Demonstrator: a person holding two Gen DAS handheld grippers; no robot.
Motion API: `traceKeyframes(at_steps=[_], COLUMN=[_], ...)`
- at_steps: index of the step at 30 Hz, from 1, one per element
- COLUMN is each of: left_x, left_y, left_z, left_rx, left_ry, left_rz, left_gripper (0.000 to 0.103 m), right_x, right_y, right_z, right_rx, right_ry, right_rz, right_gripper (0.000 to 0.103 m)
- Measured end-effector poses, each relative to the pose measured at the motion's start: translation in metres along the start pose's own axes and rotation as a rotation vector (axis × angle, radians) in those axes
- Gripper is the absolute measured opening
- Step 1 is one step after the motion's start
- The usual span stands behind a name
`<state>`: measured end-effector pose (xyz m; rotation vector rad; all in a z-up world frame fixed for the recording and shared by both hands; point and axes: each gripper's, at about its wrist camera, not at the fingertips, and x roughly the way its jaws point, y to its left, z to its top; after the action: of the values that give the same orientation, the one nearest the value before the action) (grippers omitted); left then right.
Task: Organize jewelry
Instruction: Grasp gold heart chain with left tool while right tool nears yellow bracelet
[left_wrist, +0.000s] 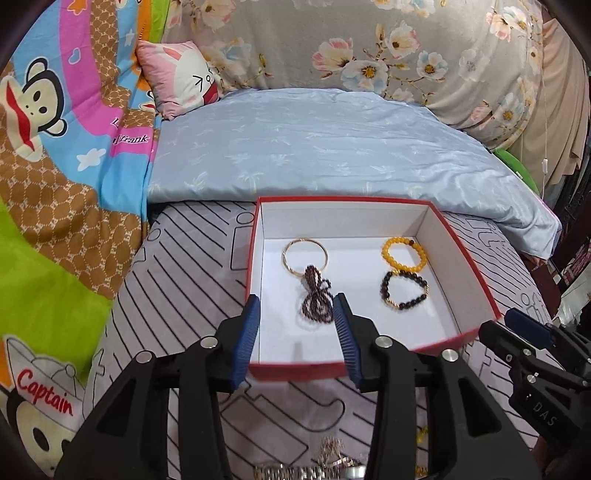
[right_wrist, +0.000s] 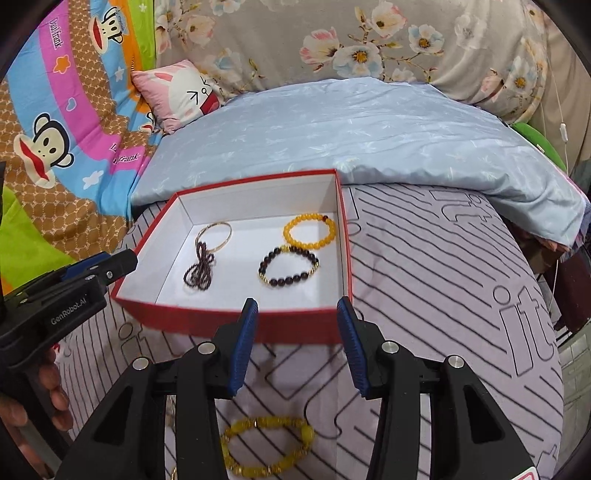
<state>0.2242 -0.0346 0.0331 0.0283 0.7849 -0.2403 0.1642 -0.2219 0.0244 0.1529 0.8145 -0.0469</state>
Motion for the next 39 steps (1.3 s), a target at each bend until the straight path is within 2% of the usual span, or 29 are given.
traceKeyframes(at_steps=[9, 23, 35, 38, 39], left_x=[-0.025, -0.044, -0.038, -0.034, -0.032], left_y=[-0.004, -0.024, -0.044, -0.048, -0.047], left_z=[-0.044, -0.119, -0.139, -0.142, -0.144], left_rx=[0.012, 0.066, 0.109, 0.119, 0.114], left_ry=[0.045, 0.159, 0.2, 0.222, 0.234], left_rz=[-0.025, -0.126, -0.179, -0.192, -0.195], left_gripper=[0.045, 0.045, 0.042, 0.032, 0.031], right_x=[-0.023, -0.043, -0.044, -0.042, -0.041], right_y=[-0.001, -0.015, -0.018, -0.018, -0.018], right_z=[-0.039, -0.09, -0.1, -0.1, -0.1], right_rx=[0.003, 0.054, 0.067, 0.068, 0.068], right_ry=[0.025, 0.087, 0.103, 0.106, 0.108], right_rz=[-0.013, -0.015, -0.003, 0.001, 0.002], right_gripper=[0.044, 0.043, 0.043, 0.043, 0.043])
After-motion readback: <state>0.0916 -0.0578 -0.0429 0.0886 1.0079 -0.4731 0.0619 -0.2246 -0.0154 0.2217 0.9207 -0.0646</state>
